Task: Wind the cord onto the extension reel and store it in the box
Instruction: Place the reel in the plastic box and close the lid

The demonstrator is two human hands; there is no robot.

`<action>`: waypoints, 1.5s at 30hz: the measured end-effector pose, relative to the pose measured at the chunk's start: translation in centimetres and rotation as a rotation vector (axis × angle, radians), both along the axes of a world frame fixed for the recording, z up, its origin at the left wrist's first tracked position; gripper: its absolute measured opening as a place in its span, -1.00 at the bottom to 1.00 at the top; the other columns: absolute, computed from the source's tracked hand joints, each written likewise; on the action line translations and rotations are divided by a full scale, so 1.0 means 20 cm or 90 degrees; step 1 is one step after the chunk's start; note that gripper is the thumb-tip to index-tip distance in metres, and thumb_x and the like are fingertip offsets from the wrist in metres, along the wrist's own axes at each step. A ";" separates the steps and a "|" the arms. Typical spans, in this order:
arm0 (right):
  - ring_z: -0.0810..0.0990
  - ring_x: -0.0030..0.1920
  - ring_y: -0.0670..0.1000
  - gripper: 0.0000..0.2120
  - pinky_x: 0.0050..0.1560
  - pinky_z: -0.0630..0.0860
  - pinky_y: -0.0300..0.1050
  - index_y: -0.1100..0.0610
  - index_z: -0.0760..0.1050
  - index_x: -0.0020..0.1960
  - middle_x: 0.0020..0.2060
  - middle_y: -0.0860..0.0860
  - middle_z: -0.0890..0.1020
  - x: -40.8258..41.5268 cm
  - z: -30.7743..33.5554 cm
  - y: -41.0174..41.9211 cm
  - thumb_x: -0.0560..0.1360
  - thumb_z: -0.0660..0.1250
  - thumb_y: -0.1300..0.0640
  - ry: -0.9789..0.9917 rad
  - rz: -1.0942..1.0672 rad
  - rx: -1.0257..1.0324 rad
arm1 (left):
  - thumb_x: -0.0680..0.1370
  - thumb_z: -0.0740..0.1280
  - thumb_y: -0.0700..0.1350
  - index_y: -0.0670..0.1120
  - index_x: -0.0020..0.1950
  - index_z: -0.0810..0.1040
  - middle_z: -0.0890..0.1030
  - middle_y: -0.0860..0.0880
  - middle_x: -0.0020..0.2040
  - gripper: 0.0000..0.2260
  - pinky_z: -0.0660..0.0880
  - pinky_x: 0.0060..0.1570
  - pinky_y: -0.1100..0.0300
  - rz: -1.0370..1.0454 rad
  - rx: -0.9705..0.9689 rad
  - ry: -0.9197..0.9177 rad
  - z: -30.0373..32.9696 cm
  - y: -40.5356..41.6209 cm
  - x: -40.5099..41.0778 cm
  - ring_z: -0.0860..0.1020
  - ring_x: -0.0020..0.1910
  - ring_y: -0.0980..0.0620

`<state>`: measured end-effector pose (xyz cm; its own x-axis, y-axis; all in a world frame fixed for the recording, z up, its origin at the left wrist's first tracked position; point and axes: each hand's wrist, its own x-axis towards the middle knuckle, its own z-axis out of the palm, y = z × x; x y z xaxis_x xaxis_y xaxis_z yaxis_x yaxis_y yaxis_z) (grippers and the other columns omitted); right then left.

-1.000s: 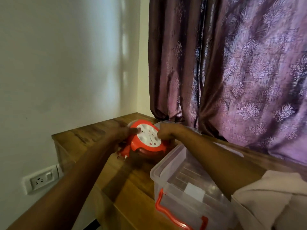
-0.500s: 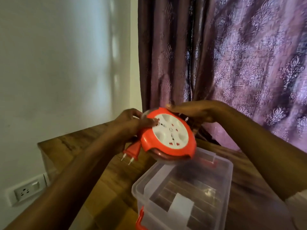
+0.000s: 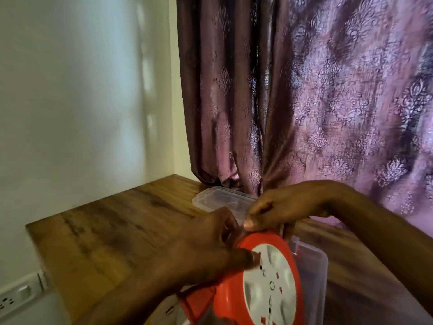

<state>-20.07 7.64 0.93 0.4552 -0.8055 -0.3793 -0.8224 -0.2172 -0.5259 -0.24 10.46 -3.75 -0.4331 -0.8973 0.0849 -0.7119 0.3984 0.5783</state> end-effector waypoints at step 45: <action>0.63 -0.11 -0.01 -0.81 -0.09 0.53 -0.13 0.07 0.62 0.05 -0.11 -0.04 0.65 -0.29 -0.36 -0.65 0.45 0.43 0.20 0.120 -0.076 -0.325 | 0.60 0.29 0.03 0.09 0.10 0.64 0.66 0.14 0.08 -0.83 0.46 -0.08 0.32 -0.026 -0.229 -0.102 -0.17 -0.48 0.03 0.57 -0.04 0.21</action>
<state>-25.94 -5.42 -6.21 0.3112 -0.9503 0.0071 -0.9267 -0.3051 -0.2193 0.38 0.92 -7.16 -0.5018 -0.8042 0.3186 -0.7612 0.5855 0.2789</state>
